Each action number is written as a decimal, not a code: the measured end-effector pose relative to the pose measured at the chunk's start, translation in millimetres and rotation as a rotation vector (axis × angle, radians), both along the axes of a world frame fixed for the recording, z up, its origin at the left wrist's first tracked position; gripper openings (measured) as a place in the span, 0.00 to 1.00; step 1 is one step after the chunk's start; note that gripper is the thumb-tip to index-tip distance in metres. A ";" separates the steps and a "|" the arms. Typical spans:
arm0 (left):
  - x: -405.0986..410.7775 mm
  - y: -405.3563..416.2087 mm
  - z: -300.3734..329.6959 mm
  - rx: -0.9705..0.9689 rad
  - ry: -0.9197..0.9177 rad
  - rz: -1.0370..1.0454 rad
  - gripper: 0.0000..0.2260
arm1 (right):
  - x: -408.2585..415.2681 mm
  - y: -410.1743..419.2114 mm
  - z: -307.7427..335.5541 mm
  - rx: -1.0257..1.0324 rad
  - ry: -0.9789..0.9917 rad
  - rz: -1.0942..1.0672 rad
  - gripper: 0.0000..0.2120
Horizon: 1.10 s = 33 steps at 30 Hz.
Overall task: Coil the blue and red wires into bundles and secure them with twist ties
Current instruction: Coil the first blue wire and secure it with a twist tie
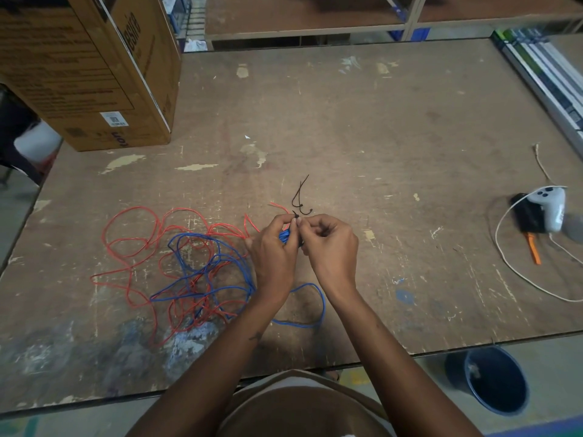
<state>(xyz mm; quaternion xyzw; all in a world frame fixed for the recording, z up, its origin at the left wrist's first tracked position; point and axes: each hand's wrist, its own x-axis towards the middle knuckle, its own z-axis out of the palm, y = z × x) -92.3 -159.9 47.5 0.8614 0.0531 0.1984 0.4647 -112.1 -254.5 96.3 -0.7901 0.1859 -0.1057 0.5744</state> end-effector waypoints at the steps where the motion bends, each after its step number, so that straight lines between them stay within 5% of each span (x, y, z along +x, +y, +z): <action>1: 0.6 0.8 -0.7 0.017 0.005 -0.012 0.09 | 1.0 -0.5 0.0 -0.013 0.006 0.001 0.06; 6: 2.4 6.8 -2.1 0.095 0.005 -0.064 0.09 | 5.8 -0.3 -3.0 -0.001 0.022 -0.003 0.04; 9: 0.1 7.2 -0.4 0.102 0.007 -0.086 0.08 | 10.6 -7.8 -6.0 0.039 0.085 0.063 0.14; 13: 1.2 14.8 2.7 -0.029 0.020 -0.189 0.06 | 21.7 -20.8 3.3 0.224 0.198 0.236 0.10; 21: 0.0 24.1 9.1 -0.134 0.145 -0.384 0.06 | 42.6 -35.4 7.3 0.341 0.331 0.232 0.05; 27: -13.3 23.7 8.8 -0.332 0.193 -0.476 0.08 | 58.5 -23.4 0.8 0.397 0.253 0.224 0.06; 33: -18.3 30.1 15.9 -0.293 0.137 -0.487 0.13 | 73.9 -8.9 -9.4 0.295 0.082 0.174 0.05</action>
